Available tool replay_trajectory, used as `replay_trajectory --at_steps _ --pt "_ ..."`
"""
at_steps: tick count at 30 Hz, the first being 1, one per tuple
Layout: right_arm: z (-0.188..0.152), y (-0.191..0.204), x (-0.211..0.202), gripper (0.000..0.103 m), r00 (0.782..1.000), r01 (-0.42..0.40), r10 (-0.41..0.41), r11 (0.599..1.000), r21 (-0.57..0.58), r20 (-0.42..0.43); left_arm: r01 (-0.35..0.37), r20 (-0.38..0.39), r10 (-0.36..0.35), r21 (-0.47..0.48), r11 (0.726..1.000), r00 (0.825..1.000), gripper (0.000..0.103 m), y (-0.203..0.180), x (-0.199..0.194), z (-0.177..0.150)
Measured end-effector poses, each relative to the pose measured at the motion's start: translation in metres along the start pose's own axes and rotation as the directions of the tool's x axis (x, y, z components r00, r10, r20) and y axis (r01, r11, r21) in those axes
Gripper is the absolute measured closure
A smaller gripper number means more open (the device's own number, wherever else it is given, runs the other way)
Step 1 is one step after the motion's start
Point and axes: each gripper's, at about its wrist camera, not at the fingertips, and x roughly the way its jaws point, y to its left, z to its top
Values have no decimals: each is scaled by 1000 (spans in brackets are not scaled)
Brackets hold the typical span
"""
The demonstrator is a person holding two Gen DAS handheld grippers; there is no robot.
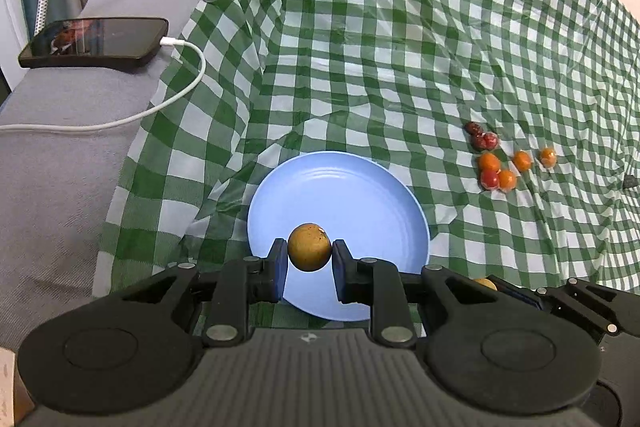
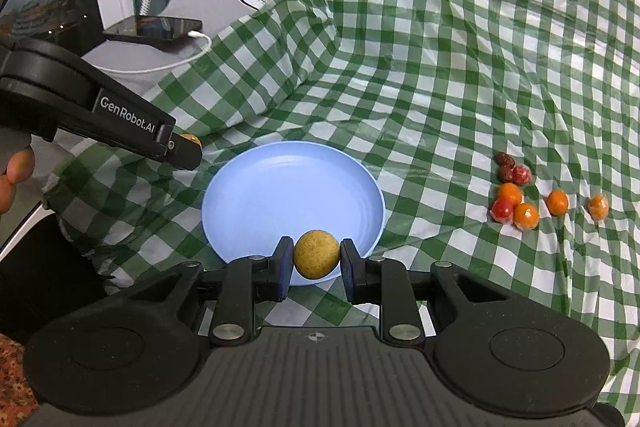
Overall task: Organize fruits
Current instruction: 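Carry both held yellow fruits over the blue plate with both grippers, then open both grippers to drop the yellow fruits onto the plate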
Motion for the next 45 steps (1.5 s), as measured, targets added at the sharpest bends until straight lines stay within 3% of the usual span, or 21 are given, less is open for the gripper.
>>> replay_trajectory --at_steps 18,26,27,28,29,30,31,33,36,41,45 --pt "10 -4 66 77 994 -15 15 1000 0 -106 -61 -118 63 16 998 991 77 15 80 10" --pt "16 -3 85 76 994 -15 12 1000 -25 -112 -77 -138 83 47 996 987 76 16 99 13" --pt "18 -4 86 73 994 -13 10 1000 -24 -105 -76 -137 82 48 996 987 70 16 98 15" --pt "21 -5 86 68 995 -11 9 1000 -24 -99 -72 -131 78 48 996 988 47 17 96 17" --pt "24 -6 85 52 996 -7 5 1000 -23 -86 -75 -114 80 44 996 990 31 17 92 19" --pt "27 -7 83 41 998 6 -7 1000 -19 -67 -89 -93 92 37 995 991 4 17 87 22" --pt "30 -9 80 37 998 23 -24 1000 -16 -51 -107 -59 108 26 994 992 0 18 79 24" --pt "33 -13 73 25 998 31 -31 999 -11 -45 -111 -28 111 23 994 993 0 19 67 25" --pt "31 -18 58 16 997 33 -32 999 19 -71 -117 -54 119 30 993 991 0 20 54 21" --pt "10 -15 27 9 992 5 4 998 67 -130 -137 -63 139 25 990 988 0 19 24 -2" --pt "1 -7 5 7 994 11 -3 998 69 -110 -167 -66 169 39 985 983 0 15 4 -18"
